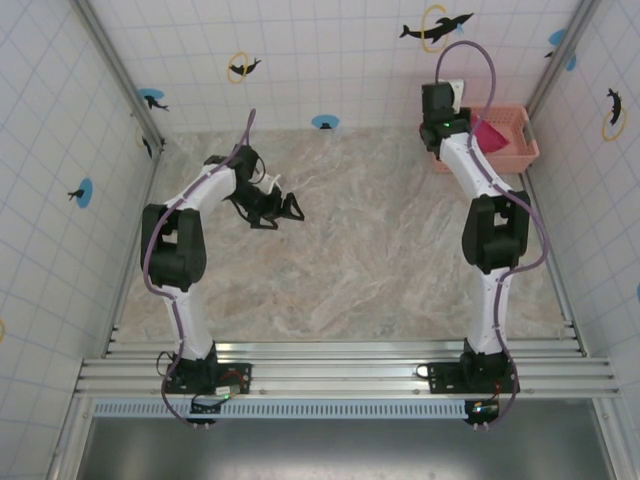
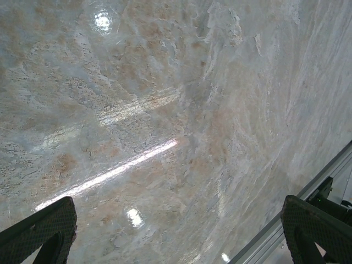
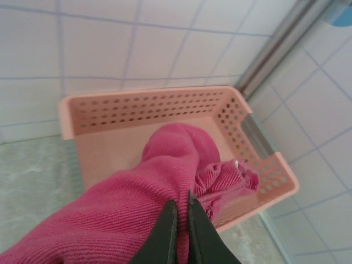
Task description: Roll up the long pants
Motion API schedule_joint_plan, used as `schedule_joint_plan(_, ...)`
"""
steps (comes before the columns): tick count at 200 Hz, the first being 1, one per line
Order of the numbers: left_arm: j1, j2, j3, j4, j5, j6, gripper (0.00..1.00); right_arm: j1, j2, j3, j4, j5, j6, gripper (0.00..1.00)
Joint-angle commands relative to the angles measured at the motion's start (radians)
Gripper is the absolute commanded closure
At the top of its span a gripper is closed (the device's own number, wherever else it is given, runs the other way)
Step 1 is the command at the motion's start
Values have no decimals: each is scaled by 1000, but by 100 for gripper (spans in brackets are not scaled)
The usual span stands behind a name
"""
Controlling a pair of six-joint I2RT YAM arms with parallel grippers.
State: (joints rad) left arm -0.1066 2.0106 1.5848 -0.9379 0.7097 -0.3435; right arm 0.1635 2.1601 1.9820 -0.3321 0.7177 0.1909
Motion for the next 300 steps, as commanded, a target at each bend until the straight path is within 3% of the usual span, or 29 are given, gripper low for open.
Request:
schedule_joint_plan(1,11,0,43,-38,23,16,3,-14,-138,-10,234,138,-24,100)
schedule_joint_plan(65,10,27,70,-56,19,15,2,4,-37,-71,448,280,-156,100)
schedule_joint_plan(93,10,30,77,-71,13,18,2,20,101,36,456,314,-240,100)
schedule_joint_plan(128,10,28,85,-81,18,13,2,8,304,274,235,339,-148,100)
schedule_joint_plan(161,11,28,106,-110,5,31,2,-50,392,481,-124,315,102,100)
schedule_joint_plan(201,14,38,110,-121,11,45,3,-94,364,444,-154,329,143,100)
schedule_joint_plan(247,16,56,121,-114,17,47,2,-151,382,481,-311,171,247,100)
schedule_joint_plan(255,15,55,117,-108,17,47,3,-156,383,482,-347,141,272,90)
schedule_joint_plan(266,16,51,111,-100,17,46,2,-163,377,468,-369,88,287,57)
schedule_joint_plan(278,16,44,109,-98,16,50,2,-165,366,460,-404,42,300,34)
schedule_joint_plan(300,18,13,97,-92,1,69,2,-165,310,412,-410,-35,292,14)
